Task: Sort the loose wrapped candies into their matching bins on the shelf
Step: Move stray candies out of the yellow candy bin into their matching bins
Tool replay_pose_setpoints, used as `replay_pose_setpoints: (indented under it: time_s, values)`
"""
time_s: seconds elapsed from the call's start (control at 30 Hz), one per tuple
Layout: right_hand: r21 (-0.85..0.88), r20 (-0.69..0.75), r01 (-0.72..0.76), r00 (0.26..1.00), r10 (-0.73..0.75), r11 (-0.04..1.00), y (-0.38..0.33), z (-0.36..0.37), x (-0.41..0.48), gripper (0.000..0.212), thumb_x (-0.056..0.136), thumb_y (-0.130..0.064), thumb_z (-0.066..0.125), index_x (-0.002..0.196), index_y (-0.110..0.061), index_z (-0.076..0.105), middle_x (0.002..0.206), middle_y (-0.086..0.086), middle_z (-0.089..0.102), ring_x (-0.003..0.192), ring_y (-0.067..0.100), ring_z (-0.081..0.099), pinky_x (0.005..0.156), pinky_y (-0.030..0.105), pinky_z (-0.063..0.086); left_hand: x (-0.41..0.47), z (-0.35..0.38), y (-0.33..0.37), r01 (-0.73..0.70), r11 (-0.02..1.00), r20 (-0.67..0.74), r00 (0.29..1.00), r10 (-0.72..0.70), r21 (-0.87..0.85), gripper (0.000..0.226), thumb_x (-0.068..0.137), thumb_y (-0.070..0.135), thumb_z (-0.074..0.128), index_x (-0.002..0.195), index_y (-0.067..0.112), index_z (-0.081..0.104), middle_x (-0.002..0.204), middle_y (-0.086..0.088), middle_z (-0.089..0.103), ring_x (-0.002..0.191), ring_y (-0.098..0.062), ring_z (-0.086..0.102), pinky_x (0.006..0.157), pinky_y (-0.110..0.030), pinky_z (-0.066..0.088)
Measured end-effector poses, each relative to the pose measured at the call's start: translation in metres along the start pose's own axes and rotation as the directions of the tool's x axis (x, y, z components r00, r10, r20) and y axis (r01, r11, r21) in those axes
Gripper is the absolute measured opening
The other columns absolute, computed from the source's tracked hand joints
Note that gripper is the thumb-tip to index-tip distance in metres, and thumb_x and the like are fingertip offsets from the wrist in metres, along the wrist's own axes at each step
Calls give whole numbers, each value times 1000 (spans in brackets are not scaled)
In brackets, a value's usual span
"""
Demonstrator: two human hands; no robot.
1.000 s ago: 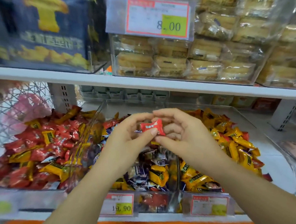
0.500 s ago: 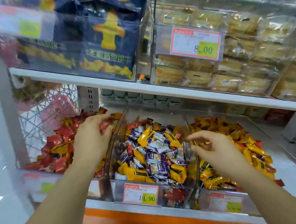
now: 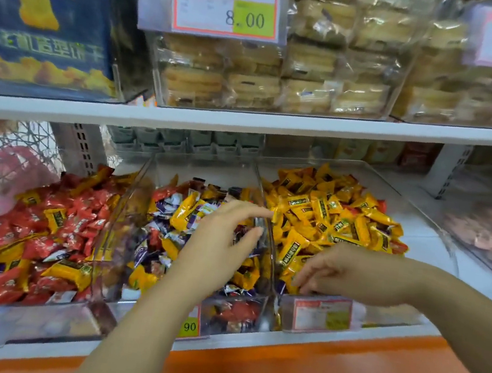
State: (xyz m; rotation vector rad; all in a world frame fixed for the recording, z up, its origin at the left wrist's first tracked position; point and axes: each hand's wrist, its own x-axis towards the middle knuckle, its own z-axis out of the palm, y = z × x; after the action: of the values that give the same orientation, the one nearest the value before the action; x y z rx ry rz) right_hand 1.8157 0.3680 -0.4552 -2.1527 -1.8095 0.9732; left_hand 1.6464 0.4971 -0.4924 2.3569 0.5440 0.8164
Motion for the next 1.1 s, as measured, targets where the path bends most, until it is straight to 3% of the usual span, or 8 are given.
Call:
replay_pose_setpoints:
  time_s: [0.07,0.17,0.3,0.5,0.63,0.8,1.03,1.1]
  values:
    - [-4,6,13,1000,-13,1000,4,0,7,31,99,-22,43,127,-31,55,118,-10,64,103,1,61,94,28,50,2,7,-2,-9,1000,23,1000,9,-11,26,94,23,54,107,46,56,114,31,49,110,25,35,89,7,20]
    - [-12,-26,13,1000,-13,1000,8,-4,20,40,101,-21,38,138,-35,43,101,-9,64,94,7,63,85,26,52,5,11,-4,-5,1000,18,1000,5,-28,30,94,24,54,103,53,55,115,33,48,115,20,38,94,1,25]
    - [2,-86,72,994,-72,997,12,-12,35,48,95,-20,53,140,-30,41,108,-12,65,94,4,64,89,24,51,6,12,-5,11,997,16,1000,-10,-72,29,93,26,53,102,54,57,115,35,49,117,15,40,101,-17,35]
    - [-70,-35,159,986,-162,985,6,-5,39,63,80,-32,73,136,-21,47,103,-24,55,66,-30,44,62,-4,35,7,16,-6,16,996,-8,1000,-16,-93,29,94,22,54,103,49,60,114,31,50,117,5,47,104,-31,41]
    - [-96,-89,171,980,-180,981,5,2,37,50,78,-26,76,122,-21,54,71,-22,44,62,-26,46,53,2,36,5,17,-6,11,995,-24,1000,-14,-97,32,94,18,55,103,49,59,114,30,50,115,5,49,103,-31,43]
    - [-128,-137,210,964,-227,969,9,11,46,30,74,-26,79,93,-29,56,100,-10,65,92,1,59,75,18,47,4,18,-5,29,995,-23,999,-32,-99,32,94,21,54,102,51,58,117,30,48,117,8,45,104,-26,40]
    - [-131,-137,257,952,-274,957,2,10,41,16,80,-14,73,95,-11,69,50,-34,51,55,-23,46,53,0,34,4,19,-1,32,995,-29,999,-34,-92,33,95,17,53,101,49,57,117,27,48,111,11,47,95,-10,39]
    - [-118,-135,267,950,-282,957,2,10,40,15,80,-13,73,95,-10,70,51,-25,53,53,-21,47,52,1,34,4,20,-1,36,994,-28,999,-38,-99,32,95,16,53,102,48,58,117,26,49,110,10,47,94,-9,39]
